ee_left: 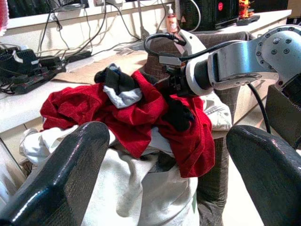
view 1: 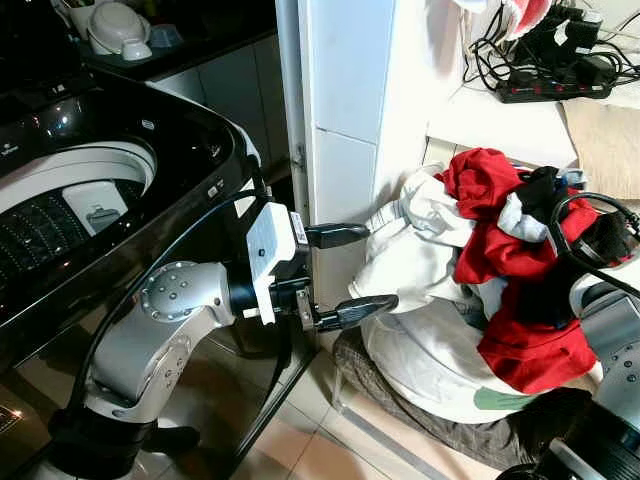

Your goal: Clothes washing

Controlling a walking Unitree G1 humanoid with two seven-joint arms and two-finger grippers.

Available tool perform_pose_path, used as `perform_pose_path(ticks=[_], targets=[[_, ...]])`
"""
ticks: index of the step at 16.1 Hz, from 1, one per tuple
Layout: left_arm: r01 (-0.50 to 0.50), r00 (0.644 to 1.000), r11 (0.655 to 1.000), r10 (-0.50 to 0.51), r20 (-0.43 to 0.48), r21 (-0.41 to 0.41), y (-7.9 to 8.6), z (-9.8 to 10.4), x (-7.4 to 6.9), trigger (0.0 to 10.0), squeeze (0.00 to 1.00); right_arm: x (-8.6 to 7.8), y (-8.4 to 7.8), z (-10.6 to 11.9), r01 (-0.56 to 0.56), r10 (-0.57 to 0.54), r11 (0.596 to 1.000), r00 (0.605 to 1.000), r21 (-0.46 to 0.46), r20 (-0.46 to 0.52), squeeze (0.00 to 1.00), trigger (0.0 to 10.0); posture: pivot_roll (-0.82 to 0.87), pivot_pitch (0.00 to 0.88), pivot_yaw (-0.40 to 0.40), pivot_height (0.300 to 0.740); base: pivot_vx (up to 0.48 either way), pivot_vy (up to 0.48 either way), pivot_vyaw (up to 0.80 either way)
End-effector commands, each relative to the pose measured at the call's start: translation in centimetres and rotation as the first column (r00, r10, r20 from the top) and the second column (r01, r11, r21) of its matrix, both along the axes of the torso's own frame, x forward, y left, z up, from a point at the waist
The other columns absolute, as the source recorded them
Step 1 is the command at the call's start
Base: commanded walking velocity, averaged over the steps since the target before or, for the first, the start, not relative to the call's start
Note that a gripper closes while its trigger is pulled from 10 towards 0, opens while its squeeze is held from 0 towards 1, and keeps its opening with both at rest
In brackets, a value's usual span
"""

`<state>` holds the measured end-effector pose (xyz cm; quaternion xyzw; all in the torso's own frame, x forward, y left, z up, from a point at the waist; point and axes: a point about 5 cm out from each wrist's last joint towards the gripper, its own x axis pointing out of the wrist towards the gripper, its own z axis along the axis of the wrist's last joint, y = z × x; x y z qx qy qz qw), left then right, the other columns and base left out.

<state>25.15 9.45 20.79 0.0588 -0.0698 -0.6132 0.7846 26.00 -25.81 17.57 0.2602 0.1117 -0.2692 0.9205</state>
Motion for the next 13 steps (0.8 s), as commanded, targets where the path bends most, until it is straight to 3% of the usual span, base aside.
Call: perform_pose_path(ticks=[1, 4, 7, 11, 13], targets=[[-0.007, 1.000, 1.000, 0.007, 0.017, 0.006, 0.2, 0.3, 0.2, 10.0, 0.00, 0.1, 0.0, -0.1, 0.006, -0.005, 1.000, 1.000, 0.009, -0.007, 0.00, 0.0, -0.09, 0.000, 0.033, 0.740, 0.000, 0.000, 0.00], [-0.005, 1.000, 1.000, 0.005, 0.016, 0.003, 0.2, 0.4, 0.1, 10.0, 0.00, 0.1, -0.3, 1.4, 0.035, -0.032, 0.998, 0.999, -0.057, 0.043, 0.00, 0.0, -0.09, 0.000, 0.036, 0.740, 0.000, 0.000, 0.00], [-0.003, 1.000, 1.000, 0.003, 0.014, 0.001, 0.2, 0.4, 0.1, 10.0, 0.00, 0.3, -0.3, 4.1, 0.081, -0.056, 0.985, 0.986, -0.154, 0.158, 0.00, 0.0, -0.09, 0.000, 0.037, 0.740, 0.000, 0.000, 0.00], [0.000, 1.000, 1.000, 0.000, 0.012, 0.000, 0.2, 0.4, 0.1, 10.0, 0.00, 0.1, -0.6, 7.0, 0.186, -0.108, 0.953, 0.947, -0.240, 0.303, 0.00, 0.0, -0.09, 0.000, 0.033, 0.740, 0.000, 0.000, 0.00], [-0.012, 1.000, 1.000, 0.012, 0.023, -0.015, 0.2, 0.6, 0.3, 10.0, 0.00, -0.2, -0.5, 9.8, 0.224, -0.053, 0.913, 0.893, -0.342, 0.446, 0.00, 0.0, -0.09, 0.000, 0.032, 0.740, 0.000, 0.000, 0.00]])
